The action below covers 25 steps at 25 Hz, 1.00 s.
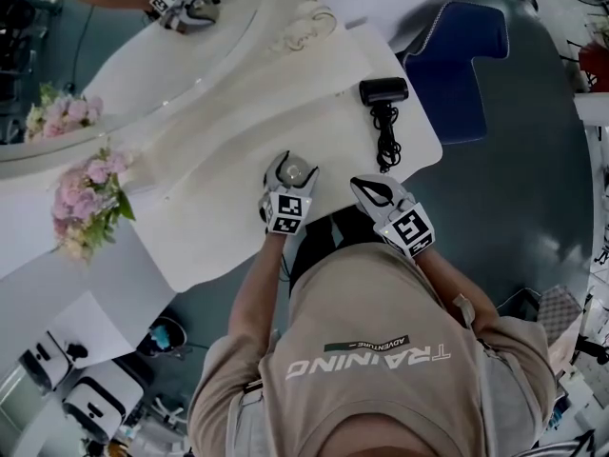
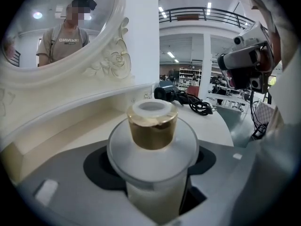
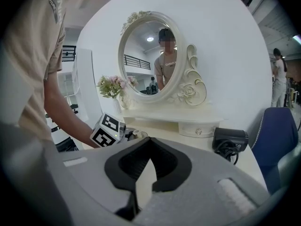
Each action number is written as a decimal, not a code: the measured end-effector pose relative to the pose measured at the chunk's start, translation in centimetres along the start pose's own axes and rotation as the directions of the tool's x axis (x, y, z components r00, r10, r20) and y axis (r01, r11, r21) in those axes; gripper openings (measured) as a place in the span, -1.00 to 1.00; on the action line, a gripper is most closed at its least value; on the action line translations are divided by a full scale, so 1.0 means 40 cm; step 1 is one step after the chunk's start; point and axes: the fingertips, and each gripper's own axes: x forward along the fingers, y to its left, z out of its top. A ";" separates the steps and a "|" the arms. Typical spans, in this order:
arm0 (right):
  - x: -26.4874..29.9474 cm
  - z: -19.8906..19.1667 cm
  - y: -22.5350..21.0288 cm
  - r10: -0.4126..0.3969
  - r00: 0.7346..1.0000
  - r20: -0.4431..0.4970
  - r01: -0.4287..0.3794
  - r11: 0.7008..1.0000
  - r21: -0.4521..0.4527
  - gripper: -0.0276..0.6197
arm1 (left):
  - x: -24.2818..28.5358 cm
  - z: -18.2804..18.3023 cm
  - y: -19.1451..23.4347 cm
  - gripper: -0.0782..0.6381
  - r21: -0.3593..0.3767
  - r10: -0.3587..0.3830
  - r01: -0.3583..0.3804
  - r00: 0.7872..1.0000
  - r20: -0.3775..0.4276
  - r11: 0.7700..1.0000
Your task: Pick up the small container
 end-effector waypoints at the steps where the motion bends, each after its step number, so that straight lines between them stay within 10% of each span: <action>1: -0.001 -0.002 0.002 0.001 1.000 0.001 -0.001 1.000 0.004 -0.91 | -0.010 -0.003 -0.001 0.20 -0.002 0.001 -0.001 1.000 -0.004 1.000; 25: 0.050 0.111 0.034 0.086 0.990 0.113 -0.076 0.993 -0.085 -0.91 | -0.369 0.137 0.032 0.20 -0.115 0.119 -0.112 0.991 0.058 0.987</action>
